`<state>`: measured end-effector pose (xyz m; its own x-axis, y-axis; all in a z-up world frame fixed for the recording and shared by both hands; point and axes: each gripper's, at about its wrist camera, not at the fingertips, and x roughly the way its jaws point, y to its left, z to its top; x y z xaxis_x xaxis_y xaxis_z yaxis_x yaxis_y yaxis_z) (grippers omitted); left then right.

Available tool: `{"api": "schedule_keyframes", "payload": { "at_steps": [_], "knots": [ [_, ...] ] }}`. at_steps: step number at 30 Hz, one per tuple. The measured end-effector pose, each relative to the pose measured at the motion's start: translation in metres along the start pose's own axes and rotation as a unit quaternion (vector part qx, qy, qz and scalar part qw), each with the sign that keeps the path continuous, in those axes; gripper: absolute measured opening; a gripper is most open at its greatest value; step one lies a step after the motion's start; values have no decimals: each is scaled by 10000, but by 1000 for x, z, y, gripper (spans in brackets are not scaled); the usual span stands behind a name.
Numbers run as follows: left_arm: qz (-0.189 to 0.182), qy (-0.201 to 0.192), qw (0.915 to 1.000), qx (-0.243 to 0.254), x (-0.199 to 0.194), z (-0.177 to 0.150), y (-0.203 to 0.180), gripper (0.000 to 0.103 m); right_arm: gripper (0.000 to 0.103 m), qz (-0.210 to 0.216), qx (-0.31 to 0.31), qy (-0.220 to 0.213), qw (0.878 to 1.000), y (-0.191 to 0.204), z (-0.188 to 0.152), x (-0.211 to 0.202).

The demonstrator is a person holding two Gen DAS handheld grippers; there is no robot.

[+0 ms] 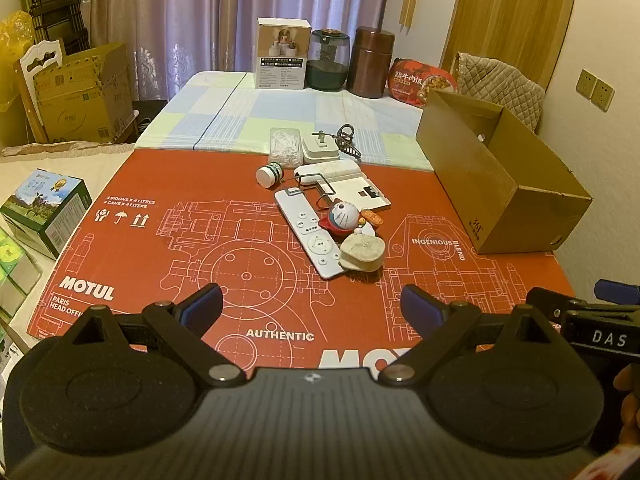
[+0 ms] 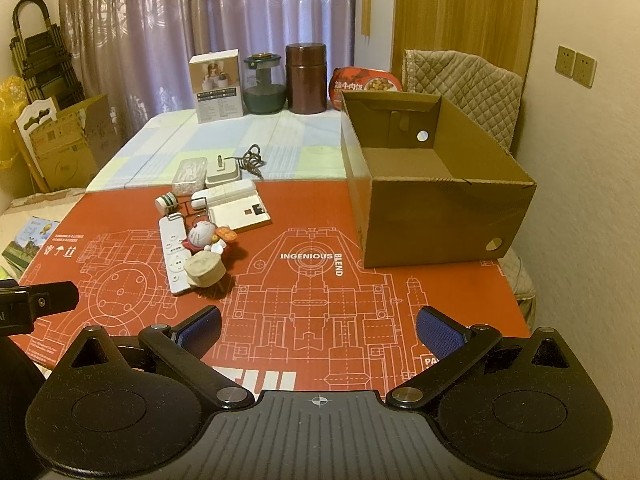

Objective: Organize rigid objects
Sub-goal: 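Move the right gripper to the cream round object and grasp it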

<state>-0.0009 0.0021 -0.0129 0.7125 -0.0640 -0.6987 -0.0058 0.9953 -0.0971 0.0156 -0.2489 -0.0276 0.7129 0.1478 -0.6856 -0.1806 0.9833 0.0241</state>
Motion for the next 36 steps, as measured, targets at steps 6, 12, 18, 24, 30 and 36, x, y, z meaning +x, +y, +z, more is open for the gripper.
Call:
{"api": "schedule_keyframes", "payload": {
  "at_steps": [6, 12, 18, 24, 30, 36],
  "knots": [
    [0, 2, 10000, -5, 0, 0, 0, 94, 101, -6, -3, -3, 10000, 0, -3, 0],
    [2, 3, 10000, -2, 0, 0, 0, 94, 101, 1, -12, 2, 10000, 1, 0, -1],
    [2, 2, 10000, 3, 1, 0, 1, 94, 101, 28, -6, 4, 10000, -2, -5, 0],
    [26, -17, 10000, 55, 3, 5, 5, 94, 101, 74, -36, -21, 10000, 8, 3, 5],
    [83, -58, 9999, 81, 10, 18, 15, 94, 101, 196, -128, -163, 9996, 11, 7, 10],
    [66, -97, 9999, 70, 23, 32, 24, 94, 101, 474, -247, -295, 9981, 19, 11, 23]
  ]
}}
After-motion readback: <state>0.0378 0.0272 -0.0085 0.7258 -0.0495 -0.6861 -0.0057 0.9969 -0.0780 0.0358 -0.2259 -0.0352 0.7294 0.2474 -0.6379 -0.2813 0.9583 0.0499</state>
